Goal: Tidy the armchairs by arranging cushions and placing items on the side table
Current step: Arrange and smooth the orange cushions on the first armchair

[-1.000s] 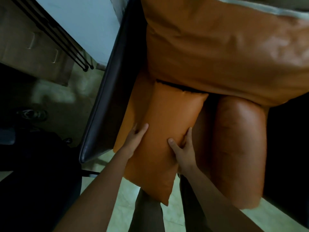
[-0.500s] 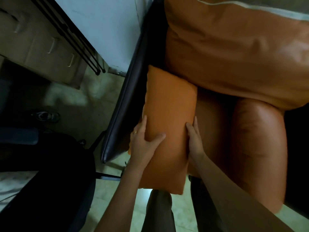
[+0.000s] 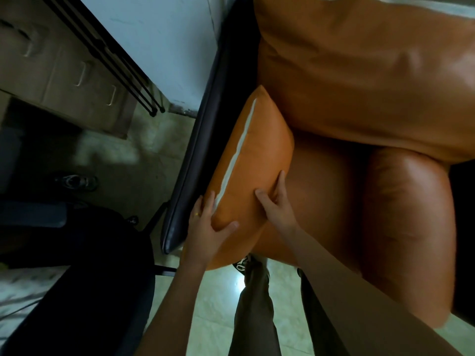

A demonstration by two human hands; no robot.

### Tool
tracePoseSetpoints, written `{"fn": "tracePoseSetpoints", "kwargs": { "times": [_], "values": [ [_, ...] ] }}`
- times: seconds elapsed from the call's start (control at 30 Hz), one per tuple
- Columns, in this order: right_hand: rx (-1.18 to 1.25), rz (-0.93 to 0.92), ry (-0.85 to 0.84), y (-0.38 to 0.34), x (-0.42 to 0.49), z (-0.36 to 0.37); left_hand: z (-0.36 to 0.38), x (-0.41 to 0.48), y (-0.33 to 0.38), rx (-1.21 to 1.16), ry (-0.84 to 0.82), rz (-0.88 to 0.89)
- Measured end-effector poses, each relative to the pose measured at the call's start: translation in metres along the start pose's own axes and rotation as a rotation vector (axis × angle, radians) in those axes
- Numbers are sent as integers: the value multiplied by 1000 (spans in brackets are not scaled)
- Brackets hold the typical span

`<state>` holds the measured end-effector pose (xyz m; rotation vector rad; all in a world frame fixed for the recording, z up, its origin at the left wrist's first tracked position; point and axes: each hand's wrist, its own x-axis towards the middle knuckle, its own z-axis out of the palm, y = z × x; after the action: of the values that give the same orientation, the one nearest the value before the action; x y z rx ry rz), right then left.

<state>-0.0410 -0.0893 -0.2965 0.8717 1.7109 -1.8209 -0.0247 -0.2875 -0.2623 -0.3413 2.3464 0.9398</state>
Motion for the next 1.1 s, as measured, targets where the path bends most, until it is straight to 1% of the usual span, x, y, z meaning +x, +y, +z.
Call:
{"fn": "tracePoseSetpoints", "kwargs": {
  "times": [0.07,0.2,0.4,0.47,0.53,0.6,0.67,0.73,0.8,0.83,0.9,0.97,1.03,1.1],
  "values": [
    [-45,-9,-11,-8,12,3,9,-2,-4,31,6,-32],
    [-185,10,-64,-34,39,4,21,3,8,-4,68,-89],
    [-220,-41,-136,-33,37,-21,21,1,12,74,70,-41],
    [-264,-61,-161,-34,30,-36,18,1,13,89,54,17],
    [-327,-112,-150,-37,21,-56,15,2,19,68,49,62],
    [-376,-132,-46,-46,11,-80,14,2,27,32,58,88],
    [-358,-135,101,-53,-1,-109,17,3,41,66,78,165],
    [-313,-153,217,-54,-11,-142,25,5,58,187,81,229],
    [-255,-147,303,-47,-26,-173,37,4,78,331,76,234],
    [-234,-142,336,-43,-36,-186,44,3,87,357,67,240],
    [-225,-151,413,-29,-57,-211,61,-1,104,277,4,263],
    [-249,-166,491,-11,-76,-237,83,-7,121,177,-97,270],
    [-246,-139,558,9,-94,-265,107,-19,141,163,-201,313],
    [-221,-104,588,26,-111,-292,133,-29,163,172,-284,382]
  ]
}}
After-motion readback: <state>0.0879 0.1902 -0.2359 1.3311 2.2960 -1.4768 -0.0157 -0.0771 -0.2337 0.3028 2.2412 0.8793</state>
